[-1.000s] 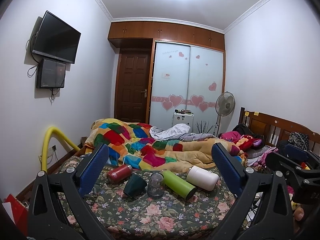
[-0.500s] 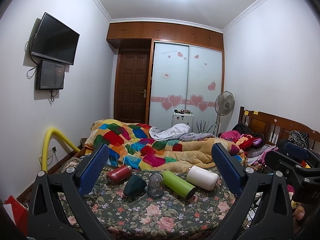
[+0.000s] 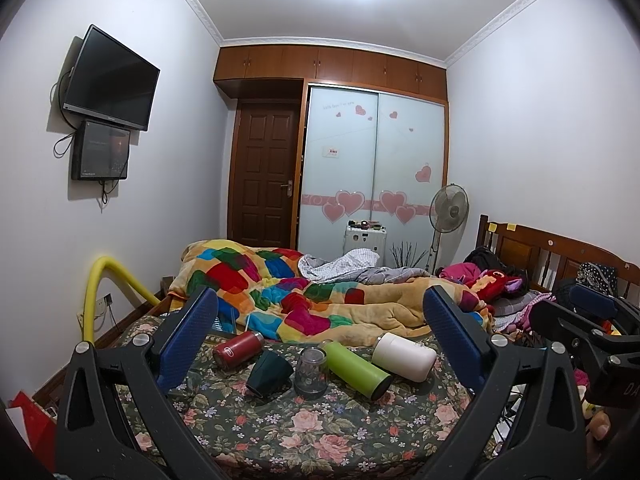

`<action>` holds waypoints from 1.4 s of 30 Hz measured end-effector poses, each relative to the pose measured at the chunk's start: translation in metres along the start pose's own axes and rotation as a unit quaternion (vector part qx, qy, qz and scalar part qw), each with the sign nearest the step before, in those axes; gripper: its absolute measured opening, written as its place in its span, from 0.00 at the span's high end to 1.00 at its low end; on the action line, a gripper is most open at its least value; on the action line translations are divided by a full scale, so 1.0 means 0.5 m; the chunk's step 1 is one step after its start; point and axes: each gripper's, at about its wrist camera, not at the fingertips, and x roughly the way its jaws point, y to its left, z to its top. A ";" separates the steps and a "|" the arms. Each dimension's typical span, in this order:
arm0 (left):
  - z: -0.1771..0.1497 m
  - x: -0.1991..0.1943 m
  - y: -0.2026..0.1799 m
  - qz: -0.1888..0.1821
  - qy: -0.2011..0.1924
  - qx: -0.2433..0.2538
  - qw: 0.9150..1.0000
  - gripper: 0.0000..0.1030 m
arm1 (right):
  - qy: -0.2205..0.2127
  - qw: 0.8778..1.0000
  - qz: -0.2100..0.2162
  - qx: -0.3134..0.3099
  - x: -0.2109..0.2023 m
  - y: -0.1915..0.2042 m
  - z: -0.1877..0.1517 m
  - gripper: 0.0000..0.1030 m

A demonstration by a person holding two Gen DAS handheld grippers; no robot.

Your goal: Flip cup upright

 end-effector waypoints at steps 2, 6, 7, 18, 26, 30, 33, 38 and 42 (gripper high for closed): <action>0.000 0.000 0.000 0.000 0.000 0.000 1.000 0.00 | 0.000 1.000 0.001 0.000 0.000 -0.002 0.002 0.00; -0.001 0.000 -0.001 0.000 0.000 -0.001 1.000 0.00 | 0.000 1.000 0.001 -0.001 0.000 0.001 0.000 0.00; -0.002 0.000 -0.001 0.001 0.000 -0.001 1.000 0.00 | 0.000 1.000 0.001 -0.001 0.000 -0.001 0.001 0.00; -0.002 0.019 0.006 0.001 0.010 -0.005 1.000 0.00 | 0.010 1.000 0.001 0.002 0.011 -0.013 0.004 0.00; -0.029 0.085 0.034 0.009 0.044 -0.011 0.999 0.00 | 0.029 1.000 -0.005 0.004 0.049 -0.031 -0.007 0.00; -0.068 0.174 0.065 0.022 0.102 -0.011 0.994 0.00 | 0.045 0.999 -0.012 0.007 0.075 -0.043 -0.015 0.00; -0.114 0.261 0.098 0.020 0.162 -0.014 0.987 0.00 | 0.065 0.998 -0.018 0.012 0.109 -0.060 -0.027 0.00; -0.219 0.415 0.155 0.018 0.256 -0.017 0.966 0.00 | 0.096 0.995 -0.028 0.020 0.156 -0.078 -0.045 0.00; -0.302 0.529 0.189 0.017 0.321 -0.013 0.947 0.01 | 0.117 0.992 -0.035 0.025 0.189 -0.089 -0.057 0.00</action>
